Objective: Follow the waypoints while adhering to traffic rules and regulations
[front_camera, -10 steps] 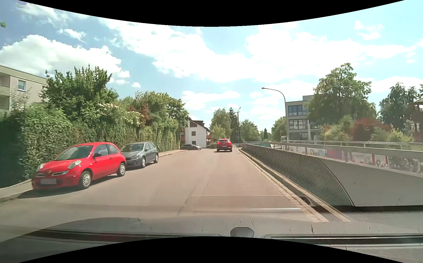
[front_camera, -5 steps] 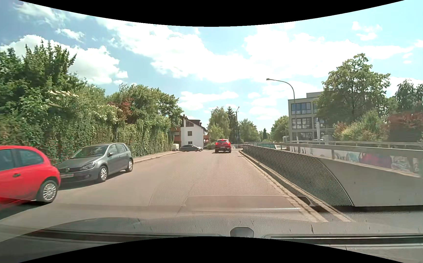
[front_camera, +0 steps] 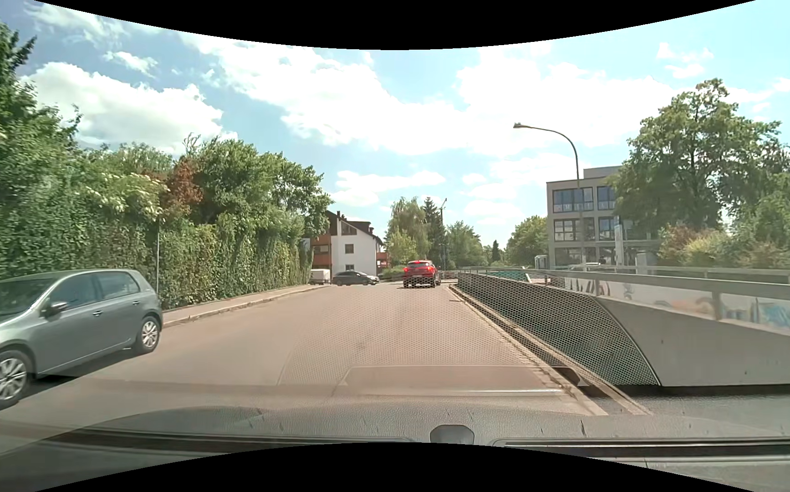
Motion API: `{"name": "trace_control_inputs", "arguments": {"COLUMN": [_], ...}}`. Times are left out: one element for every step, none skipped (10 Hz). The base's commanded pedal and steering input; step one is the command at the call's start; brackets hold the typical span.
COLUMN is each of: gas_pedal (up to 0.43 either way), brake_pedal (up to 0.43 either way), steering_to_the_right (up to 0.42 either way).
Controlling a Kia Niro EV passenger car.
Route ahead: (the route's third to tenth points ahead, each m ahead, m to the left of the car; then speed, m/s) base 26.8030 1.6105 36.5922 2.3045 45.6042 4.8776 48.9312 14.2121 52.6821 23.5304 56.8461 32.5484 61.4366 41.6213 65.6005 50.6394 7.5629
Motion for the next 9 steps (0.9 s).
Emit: {"name": "trace_control_inputs", "arguments": {"gas_pedal": [0.0, 0.008, 0.079, 0.118, 0.13, 0.13, 0.13, 0.13, 0.13], "brake_pedal": [0.006, 0.006, 0.006, 0.006, 0.006, 0.006, 0.006, 0.006, 0.006], "steering_to_the_right": [0.002, 0.002, 0.002, 0.002, 0.002, 0.002, 0.002, 0.002, 0.002]}}
